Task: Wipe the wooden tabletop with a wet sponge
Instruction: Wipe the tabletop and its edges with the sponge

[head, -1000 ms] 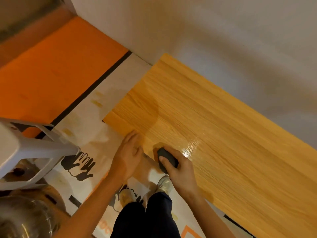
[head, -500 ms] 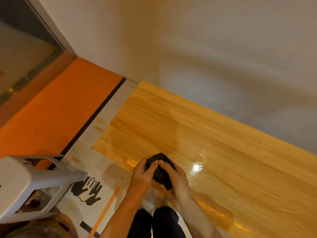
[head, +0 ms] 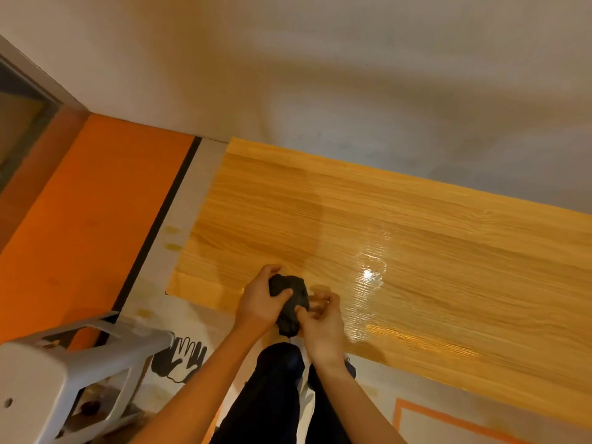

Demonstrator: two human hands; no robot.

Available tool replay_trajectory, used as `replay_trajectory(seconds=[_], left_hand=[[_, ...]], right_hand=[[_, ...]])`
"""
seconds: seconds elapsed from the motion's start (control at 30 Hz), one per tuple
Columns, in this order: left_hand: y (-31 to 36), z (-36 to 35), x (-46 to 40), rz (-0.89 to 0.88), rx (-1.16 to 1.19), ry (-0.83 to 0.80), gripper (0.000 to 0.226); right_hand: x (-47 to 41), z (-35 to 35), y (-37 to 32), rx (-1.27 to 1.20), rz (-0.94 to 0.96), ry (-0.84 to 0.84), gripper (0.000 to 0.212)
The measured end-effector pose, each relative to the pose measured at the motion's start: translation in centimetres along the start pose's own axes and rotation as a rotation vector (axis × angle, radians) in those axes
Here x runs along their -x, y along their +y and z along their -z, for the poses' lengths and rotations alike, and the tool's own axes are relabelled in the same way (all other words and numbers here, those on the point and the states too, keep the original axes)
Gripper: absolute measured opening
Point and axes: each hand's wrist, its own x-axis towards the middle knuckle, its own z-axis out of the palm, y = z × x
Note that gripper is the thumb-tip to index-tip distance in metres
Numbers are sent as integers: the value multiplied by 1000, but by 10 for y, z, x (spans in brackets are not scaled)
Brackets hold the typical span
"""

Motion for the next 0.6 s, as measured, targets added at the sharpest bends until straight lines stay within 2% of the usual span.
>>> replay_trajectory(seconds=[0.13,0.27,0.43,0.53,0.6], left_hand=[[-5,3,-26,-46,-79,-53,61],[-2,7,-46,-127,-138,-92,63],[-5,12,-64,-218,-190,-109,66],[-12,16,-60,-349,-280,-57,65],[-18,20,-53,-503,-378,18,56]], right_hand=[[-4,-20,5,90,69,41,43],[-10,-34,1,172,119,98,30],[-21,-37,-1,452,201,177,33],[-26,-34,1,568,250,186,34],[-26,-31,4,653,280,188,35]])
